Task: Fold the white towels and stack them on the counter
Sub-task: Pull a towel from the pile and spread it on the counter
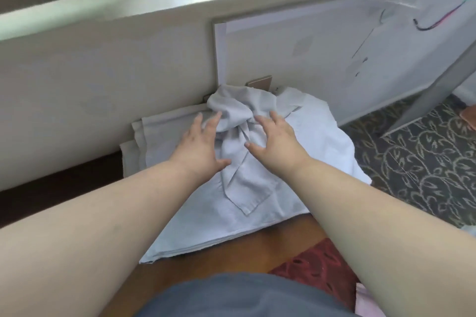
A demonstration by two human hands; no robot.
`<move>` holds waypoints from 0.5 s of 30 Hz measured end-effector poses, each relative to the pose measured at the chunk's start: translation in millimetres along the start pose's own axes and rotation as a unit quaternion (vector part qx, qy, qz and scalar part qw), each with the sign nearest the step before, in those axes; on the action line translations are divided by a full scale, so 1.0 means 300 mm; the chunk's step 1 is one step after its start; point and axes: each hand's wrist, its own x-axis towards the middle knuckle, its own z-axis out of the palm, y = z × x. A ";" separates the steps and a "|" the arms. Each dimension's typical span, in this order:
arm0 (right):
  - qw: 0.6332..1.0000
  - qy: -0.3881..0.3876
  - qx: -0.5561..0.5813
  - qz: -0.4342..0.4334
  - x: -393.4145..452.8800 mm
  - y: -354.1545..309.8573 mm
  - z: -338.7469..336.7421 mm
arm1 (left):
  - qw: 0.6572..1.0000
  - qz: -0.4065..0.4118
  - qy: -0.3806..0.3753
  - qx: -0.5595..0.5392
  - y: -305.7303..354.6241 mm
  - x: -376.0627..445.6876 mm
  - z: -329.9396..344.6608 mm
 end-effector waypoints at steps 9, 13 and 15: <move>0.992 -0.079 -0.101 -0.017 0.341 0.147 0.015 | 0.994 -0.021 -0.041 0.095 0.085 0.221 0.168; 0.969 -0.132 -0.205 -0.028 0.390 0.199 0.102 | 0.993 -0.043 -0.022 0.107 0.085 0.250 0.223; 0.969 -0.107 -0.216 -0.047 0.393 0.212 0.136 | 0.996 -0.043 0.010 0.077 0.083 0.257 0.226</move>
